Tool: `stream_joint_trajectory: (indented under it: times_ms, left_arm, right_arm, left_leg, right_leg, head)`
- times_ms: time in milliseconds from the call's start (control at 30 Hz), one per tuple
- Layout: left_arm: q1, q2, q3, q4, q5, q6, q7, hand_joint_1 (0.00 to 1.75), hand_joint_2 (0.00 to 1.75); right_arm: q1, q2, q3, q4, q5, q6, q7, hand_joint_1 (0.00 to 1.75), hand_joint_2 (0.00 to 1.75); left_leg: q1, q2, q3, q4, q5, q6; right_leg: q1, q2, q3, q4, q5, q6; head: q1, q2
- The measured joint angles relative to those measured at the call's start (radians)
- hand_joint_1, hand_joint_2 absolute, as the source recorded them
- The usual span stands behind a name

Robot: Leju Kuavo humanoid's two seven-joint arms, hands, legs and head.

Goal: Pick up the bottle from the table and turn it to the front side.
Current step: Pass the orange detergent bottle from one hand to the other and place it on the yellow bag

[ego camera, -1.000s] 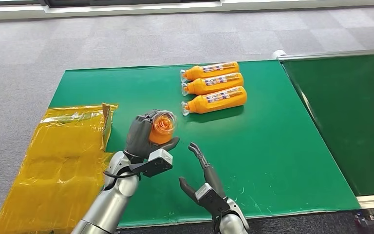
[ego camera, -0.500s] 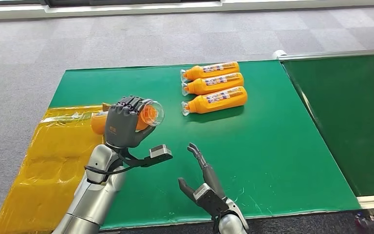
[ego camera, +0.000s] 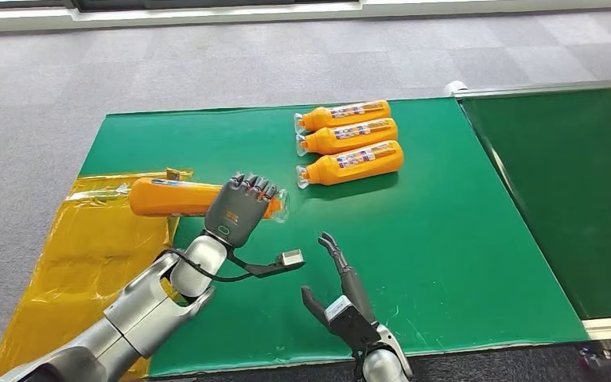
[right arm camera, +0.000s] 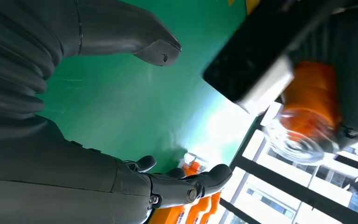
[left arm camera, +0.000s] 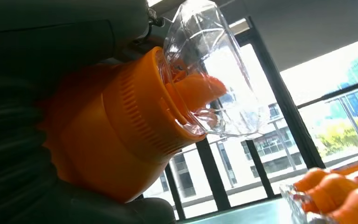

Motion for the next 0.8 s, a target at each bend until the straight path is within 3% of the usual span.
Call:
stream_joint_trajectory:
  times_ms: [233,367,500,667,800]
  left_arm:
    - [-0.038,0.001,-0.140,0.140,0.000,-0.117,-0.035,1.75,1.75]
    - [-0.041,-0.015,-0.162,0.233,0.000,-0.205,-0.138,1.75,1.75]
    - [-0.029,-0.037,-0.152,0.345,-0.002,-0.233,-0.212,1.75,1.75]
    - [-0.041,-0.055,-0.115,0.441,0.001,-0.307,-0.128,1.75,1.75]
    - [-0.048,-0.022,-0.015,0.476,0.013,-0.294,-0.063,1.75,1.75]
  right_arm:
    - [0.003,0.005,-0.025,0.001,0.004,-0.001,-0.001,0.00,1.75]
    - [0.003,0.006,-0.029,0.004,0.007,-0.003,-0.004,0.00,1.75]
    - [0.005,0.006,-0.037,0.014,0.001,-0.031,-0.008,0.00,1.75]
    - [0.013,0.006,-0.045,0.026,-0.005,-0.053,-0.003,0.00,1.75]
    - [0.027,0.005,-0.052,0.031,-0.008,-0.061,0.005,0.00,1.75]
  left_leg:
    - [0.000,0.000,0.000,0.000,0.000,0.000]
    - [0.000,0.000,0.000,0.000,-0.001,0.000]
    - [0.000,0.000,0.004,-0.001,-0.001,0.000]
    - [0.001,0.002,0.009,-0.002,-0.009,-0.001]
    - [0.003,0.011,0.015,-0.003,-0.009,-0.004]
  right_leg:
    - [0.000,0.001,-0.001,0.000,0.000,0.000]
    - [0.000,0.000,0.000,0.000,0.000,0.000]
    - [0.000,-0.001,0.005,0.000,-0.002,0.000]
    - [0.000,0.002,0.018,0.000,-0.006,-0.001]
    - [0.000,0.010,0.018,0.000,-0.004,-0.005]
  head:
    - [0.000,0.000]
    - [0.000,0.000]
    - [0.000,0.000]
    - [0.000,0.000]
    - [0.000,0.000]
